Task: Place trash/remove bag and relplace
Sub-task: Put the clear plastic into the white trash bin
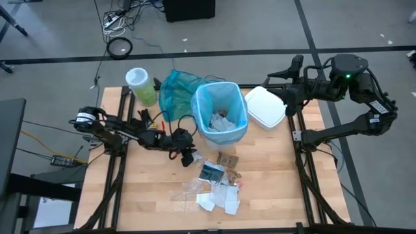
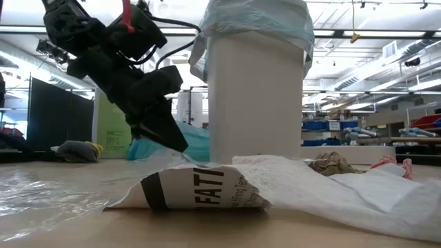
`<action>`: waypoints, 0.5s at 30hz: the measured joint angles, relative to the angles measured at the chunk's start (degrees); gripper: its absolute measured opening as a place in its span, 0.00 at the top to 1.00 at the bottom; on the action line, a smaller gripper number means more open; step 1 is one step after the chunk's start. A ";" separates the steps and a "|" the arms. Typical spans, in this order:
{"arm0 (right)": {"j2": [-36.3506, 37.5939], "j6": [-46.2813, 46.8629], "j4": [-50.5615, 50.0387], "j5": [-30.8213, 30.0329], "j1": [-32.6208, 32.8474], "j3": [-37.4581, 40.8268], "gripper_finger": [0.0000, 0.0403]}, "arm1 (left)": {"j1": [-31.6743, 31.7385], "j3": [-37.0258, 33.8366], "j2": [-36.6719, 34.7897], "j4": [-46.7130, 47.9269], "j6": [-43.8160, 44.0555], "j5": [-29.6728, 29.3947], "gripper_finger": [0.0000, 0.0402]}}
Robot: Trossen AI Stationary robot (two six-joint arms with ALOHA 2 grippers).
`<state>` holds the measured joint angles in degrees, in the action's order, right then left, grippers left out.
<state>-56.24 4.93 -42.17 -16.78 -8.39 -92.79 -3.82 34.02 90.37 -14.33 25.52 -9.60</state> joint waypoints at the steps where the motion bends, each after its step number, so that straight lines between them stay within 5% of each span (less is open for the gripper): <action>1: 0.01 0.00 0.00 0.00 -0.01 0.00 0.45 | 0.07 0.00 0.00 0.00 0.00 0.49 0.69; 15: 0.00 0.02 -0.04 0.01 -0.01 0.00 0.45 | 0.07 -0.02 1.18 0.39 -2.86 3.25 0.69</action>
<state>-56.24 4.95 -42.22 -16.76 -8.40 -92.79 -3.75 34.00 91.54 -13.93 22.65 -6.35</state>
